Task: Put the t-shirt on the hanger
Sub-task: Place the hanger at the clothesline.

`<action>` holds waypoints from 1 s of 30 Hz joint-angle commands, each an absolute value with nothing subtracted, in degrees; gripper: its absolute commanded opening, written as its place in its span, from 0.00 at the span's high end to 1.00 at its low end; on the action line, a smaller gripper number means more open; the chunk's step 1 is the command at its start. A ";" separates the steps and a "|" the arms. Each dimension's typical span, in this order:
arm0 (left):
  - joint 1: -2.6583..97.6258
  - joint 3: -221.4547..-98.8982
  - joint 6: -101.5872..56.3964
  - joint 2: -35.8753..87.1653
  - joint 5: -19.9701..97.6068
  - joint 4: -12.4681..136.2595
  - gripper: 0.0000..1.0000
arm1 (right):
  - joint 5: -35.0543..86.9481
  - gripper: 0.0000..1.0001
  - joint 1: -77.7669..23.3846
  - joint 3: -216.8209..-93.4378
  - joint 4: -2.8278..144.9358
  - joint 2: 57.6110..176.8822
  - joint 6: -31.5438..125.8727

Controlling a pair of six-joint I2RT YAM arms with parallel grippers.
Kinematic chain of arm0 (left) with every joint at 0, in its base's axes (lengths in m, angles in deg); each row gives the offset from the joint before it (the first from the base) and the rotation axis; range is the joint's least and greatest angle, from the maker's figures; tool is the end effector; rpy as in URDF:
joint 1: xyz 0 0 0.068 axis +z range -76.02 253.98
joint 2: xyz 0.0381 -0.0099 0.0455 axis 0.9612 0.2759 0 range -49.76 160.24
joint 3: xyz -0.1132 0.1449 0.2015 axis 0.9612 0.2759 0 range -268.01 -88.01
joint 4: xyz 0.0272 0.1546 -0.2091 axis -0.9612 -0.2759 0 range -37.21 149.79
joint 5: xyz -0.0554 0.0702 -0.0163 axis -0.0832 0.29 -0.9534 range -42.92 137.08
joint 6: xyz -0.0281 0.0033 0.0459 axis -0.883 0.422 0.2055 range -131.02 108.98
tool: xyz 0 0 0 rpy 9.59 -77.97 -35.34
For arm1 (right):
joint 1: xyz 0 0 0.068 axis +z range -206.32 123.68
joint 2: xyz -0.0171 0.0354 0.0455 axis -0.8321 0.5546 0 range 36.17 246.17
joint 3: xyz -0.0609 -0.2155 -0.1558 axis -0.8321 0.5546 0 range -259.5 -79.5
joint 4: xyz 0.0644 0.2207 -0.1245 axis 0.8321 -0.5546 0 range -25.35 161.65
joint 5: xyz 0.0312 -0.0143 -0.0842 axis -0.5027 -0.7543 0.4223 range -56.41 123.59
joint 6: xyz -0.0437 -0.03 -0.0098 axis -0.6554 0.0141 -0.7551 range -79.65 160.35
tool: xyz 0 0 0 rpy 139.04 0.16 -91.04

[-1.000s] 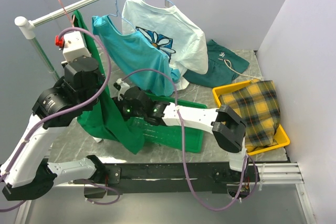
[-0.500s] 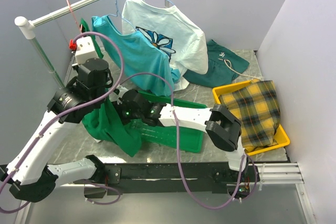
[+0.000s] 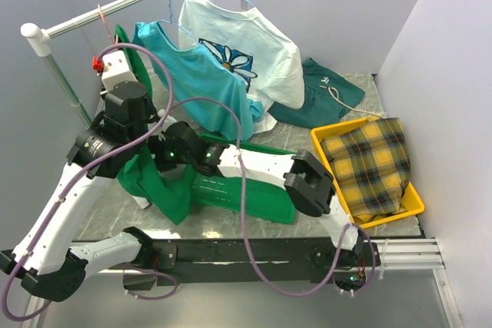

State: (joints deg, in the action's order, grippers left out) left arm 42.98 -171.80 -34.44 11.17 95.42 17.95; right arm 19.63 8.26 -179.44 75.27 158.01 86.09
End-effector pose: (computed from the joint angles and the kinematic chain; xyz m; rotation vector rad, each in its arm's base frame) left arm 0.1737 -0.0733 0.4630 -0.4321 1.7376 0.1240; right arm 0.2121 0.4661 0.2679 -0.5493 2.1276 1.4514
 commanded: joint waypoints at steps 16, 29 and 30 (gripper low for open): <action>43.66 -176.25 -32.20 4.56 71.27 20.50 0.20 | 34.63 0.14 2.22 -195.70 73.67 162.39 84.65; 43.57 -177.56 -33.69 1.04 63.87 21.21 0.09 | 42.19 0.14 7.04 -171.10 81.49 147.88 82.28; 43.57 -177.74 -33.60 0.95 63.61 21.03 0.09 | 42.98 0.14 7.66 -169.86 82.36 146.48 82.01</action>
State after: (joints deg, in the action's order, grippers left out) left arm 43.53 -174.86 -33.23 1.72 66.65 19.65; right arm 38.84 4.98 -172.99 77.04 153.40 84.25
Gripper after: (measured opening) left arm 0.911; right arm 0.859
